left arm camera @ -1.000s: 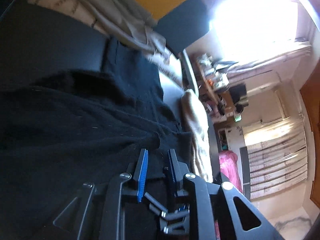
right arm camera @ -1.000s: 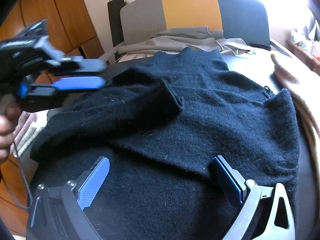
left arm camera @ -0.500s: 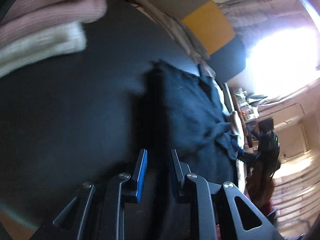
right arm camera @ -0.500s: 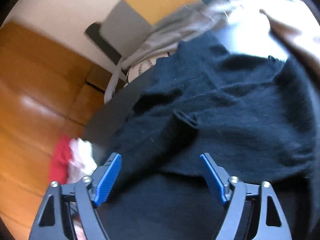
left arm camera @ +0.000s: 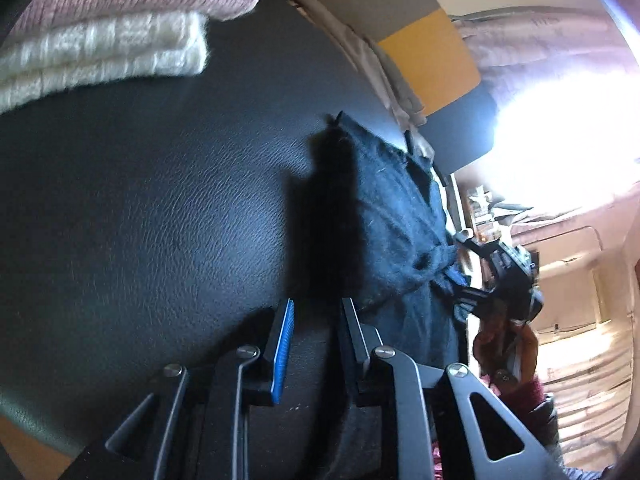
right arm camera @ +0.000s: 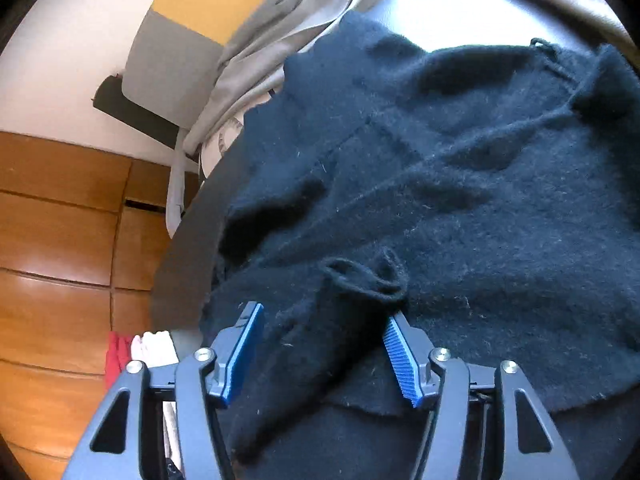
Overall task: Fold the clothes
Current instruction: 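Grasp the black sweater sleeve with the right gripper and lift it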
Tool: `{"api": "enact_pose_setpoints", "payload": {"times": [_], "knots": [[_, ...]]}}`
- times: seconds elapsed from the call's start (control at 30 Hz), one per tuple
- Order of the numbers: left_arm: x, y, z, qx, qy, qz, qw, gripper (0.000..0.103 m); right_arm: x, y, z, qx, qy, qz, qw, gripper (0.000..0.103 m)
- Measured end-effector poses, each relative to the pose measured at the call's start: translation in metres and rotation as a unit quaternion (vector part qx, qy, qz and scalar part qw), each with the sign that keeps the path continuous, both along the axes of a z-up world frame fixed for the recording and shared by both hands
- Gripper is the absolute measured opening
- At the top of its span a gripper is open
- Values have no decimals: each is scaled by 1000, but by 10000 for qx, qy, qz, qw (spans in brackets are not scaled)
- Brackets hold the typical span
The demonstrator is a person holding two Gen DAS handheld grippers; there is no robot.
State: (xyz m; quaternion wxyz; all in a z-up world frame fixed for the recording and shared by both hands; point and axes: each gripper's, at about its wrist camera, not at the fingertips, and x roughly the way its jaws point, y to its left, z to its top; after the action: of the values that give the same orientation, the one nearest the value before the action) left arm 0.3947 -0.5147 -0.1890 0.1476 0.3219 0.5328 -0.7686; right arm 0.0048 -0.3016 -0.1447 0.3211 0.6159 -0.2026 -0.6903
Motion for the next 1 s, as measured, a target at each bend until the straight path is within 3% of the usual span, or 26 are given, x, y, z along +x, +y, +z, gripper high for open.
{"api": "enact_pose_setpoints", "payload": {"times": [0.03, 0.07, 0.1, 0.33, 0.37, 0.43, 0.47, 0.6, 0.73, 0.87, 1.0], "knots": [[-1, 1, 1, -22, 7, 4, 10000, 21, 0, -1, 0, -64, -5, 5, 10000, 69], [0, 1, 3, -14, 38, -5, 10000, 21, -1, -1, -1, -246, -32, 9, 9997, 87], [0, 1, 5, -8, 71, -15, 10000, 21, -1, -1, -1, -427, -58, 13, 9991, 95], [-1, 9, 21, -178, 170, -158, 9996, 22, 2, -16, 6, -132, 211, 314, 9992, 102], [-2, 11, 22, -177, 171, -180, 9995, 22, 2, -13, 6, -92, 216, 241, 9994, 98], [-2, 15, 24, -188, 184, -215, 9994, 22, 2, -8, 4, -2, 186, 109, 9998, 47], [-4, 19, 25, -204, 185, -252, 9993, 22, 0, -6, -1, 66, 88, 71, 9999, 11], [-9, 32, 25, -38, 435, -403, 9982, 22, 2, -2, 0, 10, 157, 236, 9996, 10], [-20, 50, 27, 101, 767, -633, 9950, 23, 1, -20, 54, -295, 601, 672, 9955, 10], [-55, 68, 31, -50, 836, -875, 9926, 23, 0, -39, 108, -599, 1043, 1105, 9866, 10], [-98, 66, 35, -175, 811, -811, 9933, 24, 1, -62, 164, -882, 1504, 1513, 9730, 10]]}}
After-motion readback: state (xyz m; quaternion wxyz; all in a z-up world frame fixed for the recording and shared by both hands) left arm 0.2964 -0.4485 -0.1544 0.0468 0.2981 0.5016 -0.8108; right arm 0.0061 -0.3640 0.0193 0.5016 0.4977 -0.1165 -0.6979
